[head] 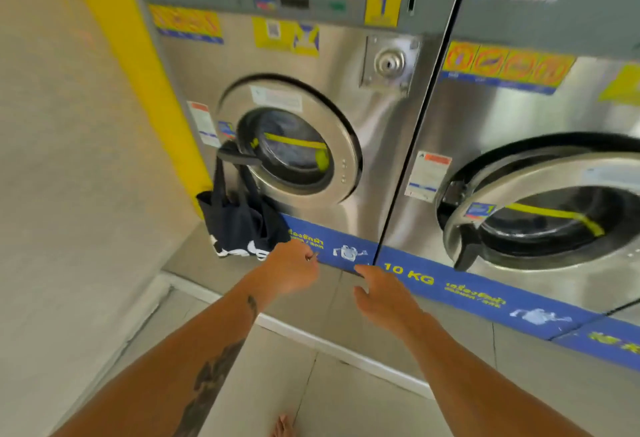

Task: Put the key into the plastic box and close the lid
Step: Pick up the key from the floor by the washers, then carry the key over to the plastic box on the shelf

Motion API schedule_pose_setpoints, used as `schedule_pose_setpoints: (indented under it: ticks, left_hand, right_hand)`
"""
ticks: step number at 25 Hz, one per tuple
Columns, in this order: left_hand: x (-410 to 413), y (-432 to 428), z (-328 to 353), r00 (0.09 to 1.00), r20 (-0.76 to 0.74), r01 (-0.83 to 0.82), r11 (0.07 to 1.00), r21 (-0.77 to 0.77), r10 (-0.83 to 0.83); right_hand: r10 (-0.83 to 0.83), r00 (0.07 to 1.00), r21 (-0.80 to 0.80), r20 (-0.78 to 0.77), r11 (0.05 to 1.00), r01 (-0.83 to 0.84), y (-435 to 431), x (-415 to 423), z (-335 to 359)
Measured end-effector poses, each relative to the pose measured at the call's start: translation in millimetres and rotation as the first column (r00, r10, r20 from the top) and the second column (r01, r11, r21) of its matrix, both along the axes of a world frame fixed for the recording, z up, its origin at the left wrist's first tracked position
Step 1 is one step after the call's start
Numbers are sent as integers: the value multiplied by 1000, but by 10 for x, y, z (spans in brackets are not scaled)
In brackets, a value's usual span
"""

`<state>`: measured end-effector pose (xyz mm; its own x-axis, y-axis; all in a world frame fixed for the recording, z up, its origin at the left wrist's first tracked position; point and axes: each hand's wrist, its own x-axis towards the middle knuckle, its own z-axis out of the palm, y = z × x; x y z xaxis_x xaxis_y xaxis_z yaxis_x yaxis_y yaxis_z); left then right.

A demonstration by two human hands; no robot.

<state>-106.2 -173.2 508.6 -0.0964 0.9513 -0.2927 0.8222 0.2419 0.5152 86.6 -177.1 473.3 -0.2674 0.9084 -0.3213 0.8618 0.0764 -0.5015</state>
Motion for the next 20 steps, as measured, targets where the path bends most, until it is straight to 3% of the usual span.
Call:
schedule_pose_setpoints:
  ticks: [4,7,12,15,20]
  left_hand:
    - [-24,-965,746,996,-85,-31,998,54,35]
    - [-212,-1762,1128,987,-143,-68,997,40,73]
    - [-731,-3226,1616,935,-36,-349,934,73,352]
    - [-1107,-4231,1747,812,141,-580,811,79,566]
    - [-1576,-6286,1771,516,394,-854,494,164,760]
  right_hand:
    - [93,996,112,-17,990,-91,-569,11,640]
    - [249,968,137,2,959,-247,-1089,-227,981]
    - [524,851,188,4,836,-516,-1962,-1070,1303]
    - [672,741,223,8,721,-656,-2632,-1657,1502]
    - [855,513,256,-75,514,-819,-4214,-2636,1750]
